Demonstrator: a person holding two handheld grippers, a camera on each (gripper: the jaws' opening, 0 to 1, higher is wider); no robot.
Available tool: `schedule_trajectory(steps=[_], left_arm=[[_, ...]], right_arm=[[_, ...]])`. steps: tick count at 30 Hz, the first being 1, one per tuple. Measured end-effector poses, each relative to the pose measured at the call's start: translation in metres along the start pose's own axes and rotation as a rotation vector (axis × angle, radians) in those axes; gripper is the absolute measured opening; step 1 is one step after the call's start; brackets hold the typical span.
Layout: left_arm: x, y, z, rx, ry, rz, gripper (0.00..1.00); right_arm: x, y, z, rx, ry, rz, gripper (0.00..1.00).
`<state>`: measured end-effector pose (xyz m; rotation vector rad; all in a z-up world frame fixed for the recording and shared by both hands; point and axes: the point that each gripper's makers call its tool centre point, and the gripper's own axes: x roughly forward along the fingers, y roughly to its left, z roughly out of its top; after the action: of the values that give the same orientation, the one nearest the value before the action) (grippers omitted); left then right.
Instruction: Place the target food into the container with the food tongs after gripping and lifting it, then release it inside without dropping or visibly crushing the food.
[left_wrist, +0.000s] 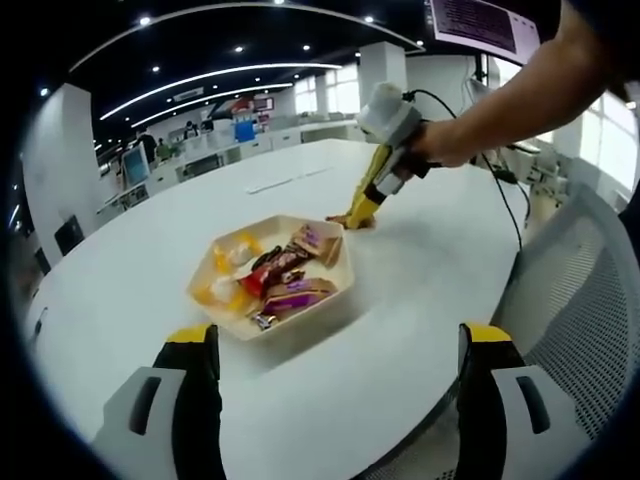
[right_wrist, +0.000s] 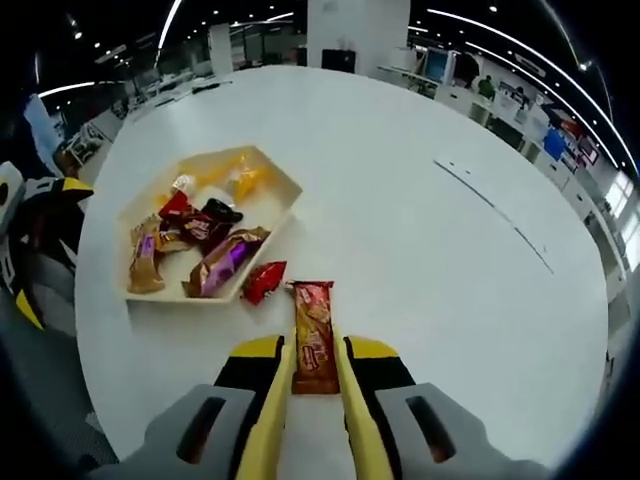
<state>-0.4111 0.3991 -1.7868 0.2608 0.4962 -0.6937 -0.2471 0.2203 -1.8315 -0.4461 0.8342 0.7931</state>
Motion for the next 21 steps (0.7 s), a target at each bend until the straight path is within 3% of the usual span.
schedule_trajectory(steps=[21], left_arm=[[0.000, -0.002, -0.001, 0.006, 0.005, -0.008, 0.95]], right_arm=[[-0.032, -0.019, 0.035, -0.007, -0.030, 0.014, 0.22]])
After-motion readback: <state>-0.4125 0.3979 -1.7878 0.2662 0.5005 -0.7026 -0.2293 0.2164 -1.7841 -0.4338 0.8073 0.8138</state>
